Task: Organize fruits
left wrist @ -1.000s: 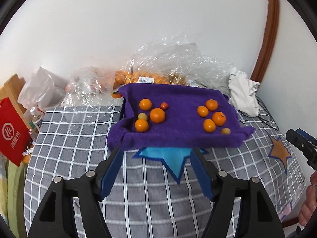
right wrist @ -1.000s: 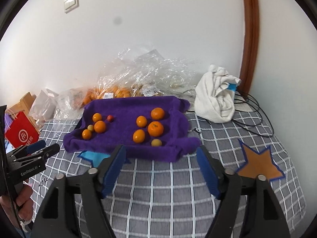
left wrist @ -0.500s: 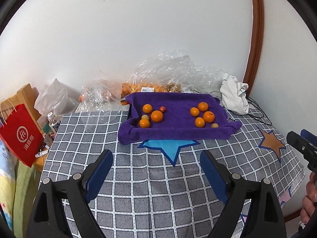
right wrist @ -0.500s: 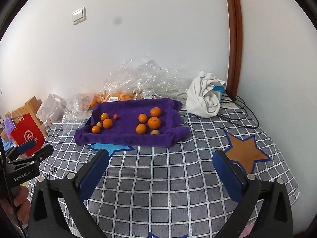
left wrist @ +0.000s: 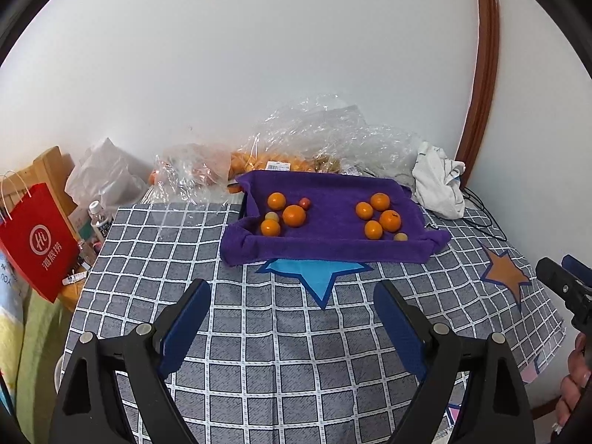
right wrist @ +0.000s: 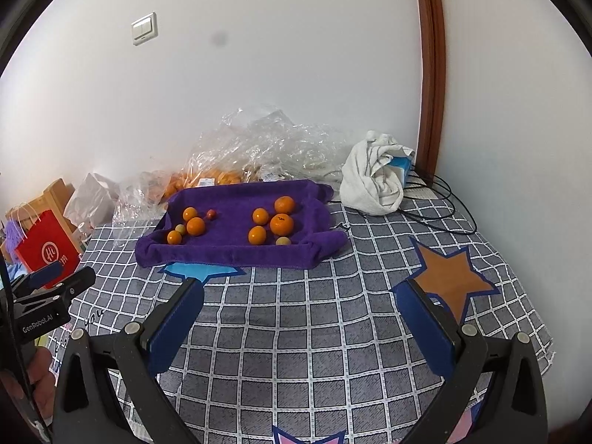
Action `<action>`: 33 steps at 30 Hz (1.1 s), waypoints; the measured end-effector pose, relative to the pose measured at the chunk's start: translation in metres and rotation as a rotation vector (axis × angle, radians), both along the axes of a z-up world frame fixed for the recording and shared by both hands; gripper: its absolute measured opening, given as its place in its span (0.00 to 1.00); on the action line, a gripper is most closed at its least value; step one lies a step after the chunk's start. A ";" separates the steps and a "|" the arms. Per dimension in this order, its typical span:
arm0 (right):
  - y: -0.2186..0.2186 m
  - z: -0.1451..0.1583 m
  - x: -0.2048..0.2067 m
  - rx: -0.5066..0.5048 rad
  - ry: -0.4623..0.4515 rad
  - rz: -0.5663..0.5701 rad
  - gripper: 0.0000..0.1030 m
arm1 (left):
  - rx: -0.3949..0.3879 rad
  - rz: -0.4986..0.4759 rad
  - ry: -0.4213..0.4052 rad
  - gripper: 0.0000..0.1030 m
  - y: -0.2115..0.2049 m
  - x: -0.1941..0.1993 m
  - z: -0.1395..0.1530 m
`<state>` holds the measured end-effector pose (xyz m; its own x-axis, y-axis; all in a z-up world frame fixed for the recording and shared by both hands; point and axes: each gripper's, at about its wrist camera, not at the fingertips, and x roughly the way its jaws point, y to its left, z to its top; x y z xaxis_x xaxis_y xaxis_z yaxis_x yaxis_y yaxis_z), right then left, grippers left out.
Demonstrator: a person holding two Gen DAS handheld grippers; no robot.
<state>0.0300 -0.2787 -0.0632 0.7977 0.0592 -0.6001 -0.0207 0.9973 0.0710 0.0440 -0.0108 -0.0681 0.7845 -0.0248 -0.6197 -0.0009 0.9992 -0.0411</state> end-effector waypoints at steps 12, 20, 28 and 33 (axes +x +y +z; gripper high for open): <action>0.001 0.001 -0.001 -0.002 0.003 -0.003 0.99 | -0.008 -0.005 0.000 0.87 -0.001 0.000 -0.001; 0.001 0.000 -0.001 -0.001 0.001 -0.005 0.99 | -0.013 -0.002 -0.001 0.87 0.001 0.000 -0.001; 0.002 0.002 -0.002 -0.001 -0.003 -0.005 0.99 | -0.017 0.001 -0.003 0.87 0.004 0.000 0.000; 0.003 0.003 -0.002 -0.004 -0.004 -0.005 0.99 | -0.017 0.001 -0.004 0.87 0.004 0.000 0.000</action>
<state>0.0276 -0.2761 -0.0604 0.8005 0.0524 -0.5970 -0.0157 0.9977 0.0665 0.0440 -0.0069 -0.0678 0.7867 -0.0344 -0.6164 -0.0016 0.9983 -0.0578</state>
